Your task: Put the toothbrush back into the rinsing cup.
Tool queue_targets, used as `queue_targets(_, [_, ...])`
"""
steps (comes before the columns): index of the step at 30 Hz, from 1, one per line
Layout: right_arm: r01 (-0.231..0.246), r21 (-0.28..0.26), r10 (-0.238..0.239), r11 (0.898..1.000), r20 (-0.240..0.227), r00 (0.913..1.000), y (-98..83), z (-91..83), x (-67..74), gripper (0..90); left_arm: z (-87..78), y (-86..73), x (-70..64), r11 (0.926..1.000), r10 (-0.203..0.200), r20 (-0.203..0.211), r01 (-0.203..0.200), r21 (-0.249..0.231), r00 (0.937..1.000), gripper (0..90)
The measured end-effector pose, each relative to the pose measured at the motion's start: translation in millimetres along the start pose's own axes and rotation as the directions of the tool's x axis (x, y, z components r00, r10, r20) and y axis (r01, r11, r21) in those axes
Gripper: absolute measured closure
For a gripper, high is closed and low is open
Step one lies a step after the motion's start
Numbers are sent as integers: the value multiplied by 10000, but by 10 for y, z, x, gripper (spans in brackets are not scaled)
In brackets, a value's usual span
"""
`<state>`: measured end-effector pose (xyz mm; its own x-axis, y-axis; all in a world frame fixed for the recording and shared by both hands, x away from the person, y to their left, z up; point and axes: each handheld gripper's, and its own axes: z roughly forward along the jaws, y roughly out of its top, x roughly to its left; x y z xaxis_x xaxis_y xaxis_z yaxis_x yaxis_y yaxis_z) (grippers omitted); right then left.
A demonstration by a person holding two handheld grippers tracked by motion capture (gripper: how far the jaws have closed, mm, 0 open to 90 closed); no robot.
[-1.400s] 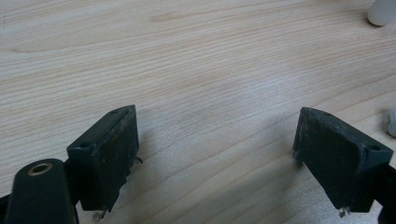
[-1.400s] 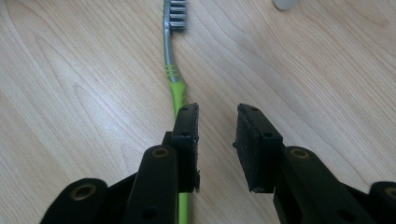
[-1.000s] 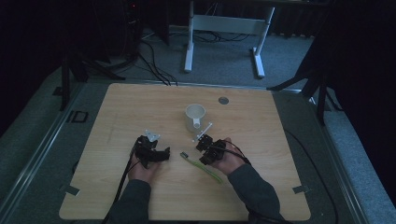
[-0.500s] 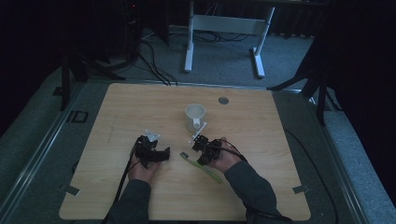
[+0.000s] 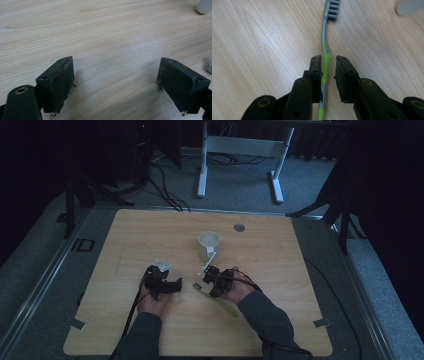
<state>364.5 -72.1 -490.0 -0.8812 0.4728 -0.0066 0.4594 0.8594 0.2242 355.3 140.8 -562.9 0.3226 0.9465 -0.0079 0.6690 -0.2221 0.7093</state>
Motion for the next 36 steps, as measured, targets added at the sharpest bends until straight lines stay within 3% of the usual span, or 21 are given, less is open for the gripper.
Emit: queue_targets(36, [469, 970, -452, 9942, -198, 9988, 111, 172, 0, 748, 0, 0, -1, 10000, -15, -5, 15, -6, 10000, 145])
